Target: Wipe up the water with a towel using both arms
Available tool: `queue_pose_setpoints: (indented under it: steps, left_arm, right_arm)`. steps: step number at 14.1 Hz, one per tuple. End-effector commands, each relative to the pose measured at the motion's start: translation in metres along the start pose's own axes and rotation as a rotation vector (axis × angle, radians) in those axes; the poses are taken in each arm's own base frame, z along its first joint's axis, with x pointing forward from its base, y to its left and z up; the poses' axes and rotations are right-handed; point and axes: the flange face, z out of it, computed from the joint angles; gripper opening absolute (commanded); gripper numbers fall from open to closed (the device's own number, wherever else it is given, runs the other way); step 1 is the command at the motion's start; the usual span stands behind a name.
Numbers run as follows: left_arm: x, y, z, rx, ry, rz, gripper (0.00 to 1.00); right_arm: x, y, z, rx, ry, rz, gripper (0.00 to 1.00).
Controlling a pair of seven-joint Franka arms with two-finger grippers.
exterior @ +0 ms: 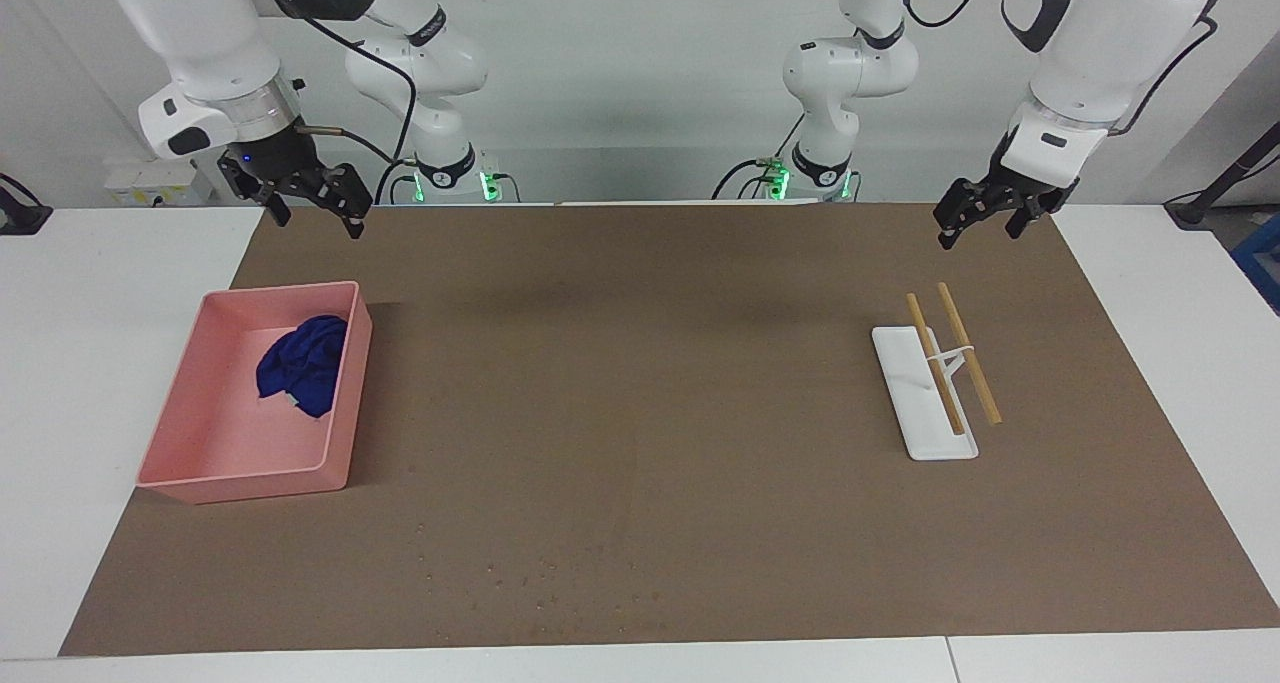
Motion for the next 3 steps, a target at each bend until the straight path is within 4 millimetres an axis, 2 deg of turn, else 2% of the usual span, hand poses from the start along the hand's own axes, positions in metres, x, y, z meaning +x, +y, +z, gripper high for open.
queue_pose_setpoints:
  steps: [1,3]
  left_arm:
    - [-0.0042,0.0014,-0.0046,-0.006,0.004,0.014,1.00]
    - [-0.0047,0.0014,-0.0047,-0.006,0.004,0.014,1.00]
  right_arm:
    - [-0.0086,0.0019,0.0005,0.017,-0.005,-0.024,1.00]
    - [-0.0094,0.0022,-0.0012,0.018,0.000,-0.024,1.00]
